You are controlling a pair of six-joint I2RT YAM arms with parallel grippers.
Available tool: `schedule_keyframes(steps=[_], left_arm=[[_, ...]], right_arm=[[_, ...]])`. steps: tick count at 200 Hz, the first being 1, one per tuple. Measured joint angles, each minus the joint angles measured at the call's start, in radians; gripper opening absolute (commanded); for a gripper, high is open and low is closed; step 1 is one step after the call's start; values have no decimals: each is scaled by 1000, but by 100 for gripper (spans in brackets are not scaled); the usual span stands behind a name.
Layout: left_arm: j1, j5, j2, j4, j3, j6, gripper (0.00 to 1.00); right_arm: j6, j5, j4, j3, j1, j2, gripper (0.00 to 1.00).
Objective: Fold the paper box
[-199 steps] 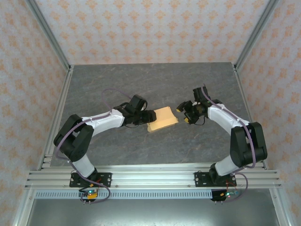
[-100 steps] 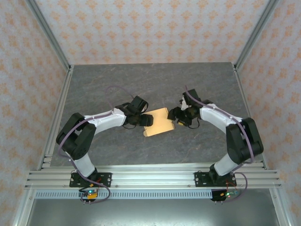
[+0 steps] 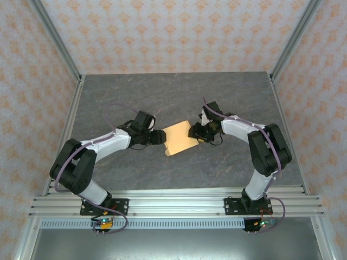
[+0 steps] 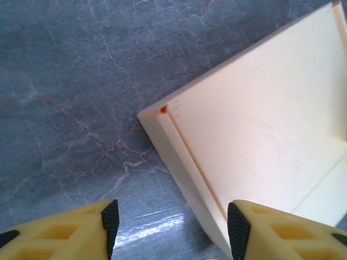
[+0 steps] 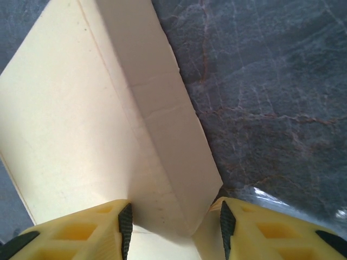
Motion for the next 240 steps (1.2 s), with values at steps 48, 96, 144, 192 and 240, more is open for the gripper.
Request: schedule_keyframes(steps=[48,96,144,192,240], left_arm=[[0,56,88,89,-5,-70,52],[32,80,122,107,30,-83,43],[86,165,155,135,48,-69,29],[119,248,176,185,46,-24,19],[153,281,164,288,-16,-7,13]], right_arm=[[78,8,70,-38,-10,-12,60],[103,7,64,-58,-77,-106,63],[15,-51,89,-58,-135,-94,73],[41,-200,206,-47,-134,39,75],[84,-275,257,-28,-137,91,76]])
